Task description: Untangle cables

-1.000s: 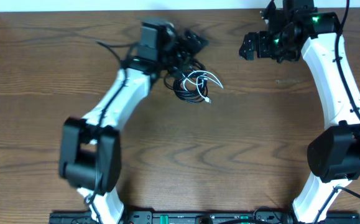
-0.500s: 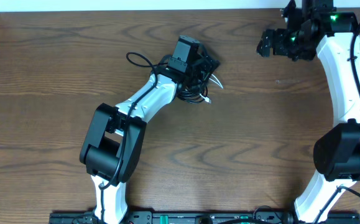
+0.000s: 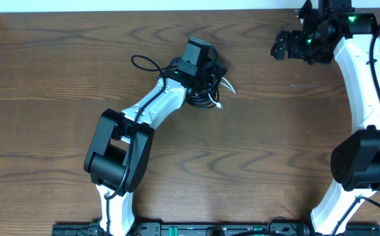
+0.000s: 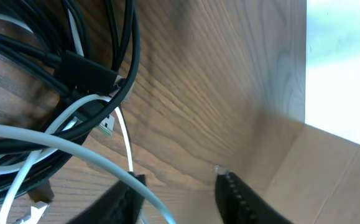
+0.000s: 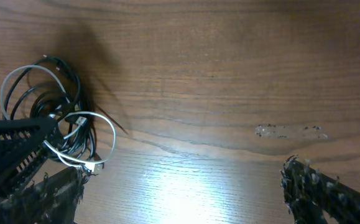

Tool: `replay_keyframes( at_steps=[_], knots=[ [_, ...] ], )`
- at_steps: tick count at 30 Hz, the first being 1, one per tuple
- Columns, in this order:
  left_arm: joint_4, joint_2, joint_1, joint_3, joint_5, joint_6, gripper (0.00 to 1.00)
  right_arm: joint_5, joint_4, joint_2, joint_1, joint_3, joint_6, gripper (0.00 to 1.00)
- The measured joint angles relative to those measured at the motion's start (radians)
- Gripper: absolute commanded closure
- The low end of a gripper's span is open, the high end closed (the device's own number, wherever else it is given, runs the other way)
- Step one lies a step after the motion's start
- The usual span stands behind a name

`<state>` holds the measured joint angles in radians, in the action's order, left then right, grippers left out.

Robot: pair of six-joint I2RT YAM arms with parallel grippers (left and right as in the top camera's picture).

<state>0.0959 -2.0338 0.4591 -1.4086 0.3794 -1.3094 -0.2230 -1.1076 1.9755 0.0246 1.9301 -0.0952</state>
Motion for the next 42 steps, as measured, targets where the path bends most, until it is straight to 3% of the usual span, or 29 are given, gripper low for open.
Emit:
replay_keyframes(
  at_steps=[5, 9, 15, 17, 24, 34, 42],
  knots=[
    [0.0, 0.0, 0.0, 0.0, -0.001, 0.0, 0.66, 0.0, 0.0, 0.0, 0.0, 0.0, 0.0, 0.01],
    [0.0, 0.0, 0.0, 0.0, -0.001, -0.002, 0.79, 0.0, 0.0, 0.0, 0.0, 0.0, 0.0, 0.01],
    [0.0, 0.0, 0.0, 0.0, -0.001, 0.0, 0.81, 0.0, 0.0, 0.0, 0.0, 0.0, 0.0, 0.01],
    [0.0, 0.0, 0.0, 0.0, -0.001, -0.001, 0.92, 0.0, 0.0, 0.0, 0.0, 0.0, 0.0, 0.01],
    [-0.002, 0.0, 0.0, 0.0, 0.005, 0.0, 0.93, 0.0, 0.0, 0.0, 0.0, 0.0, 0.0, 0.01],
    [-0.075, 0.016, 0.0, 0.0, 0.145, 0.06, 0.92, 0.0, -0.002, 0.0, 0.0, 0.0, 0.0, 0.01],
    [-0.066, 0.223, 0.0, 0.0, 0.184, 0.149, 0.93, -0.022, 0.007, 0.0, 0.0, -0.003, 0.0, 0.01]
  ],
)
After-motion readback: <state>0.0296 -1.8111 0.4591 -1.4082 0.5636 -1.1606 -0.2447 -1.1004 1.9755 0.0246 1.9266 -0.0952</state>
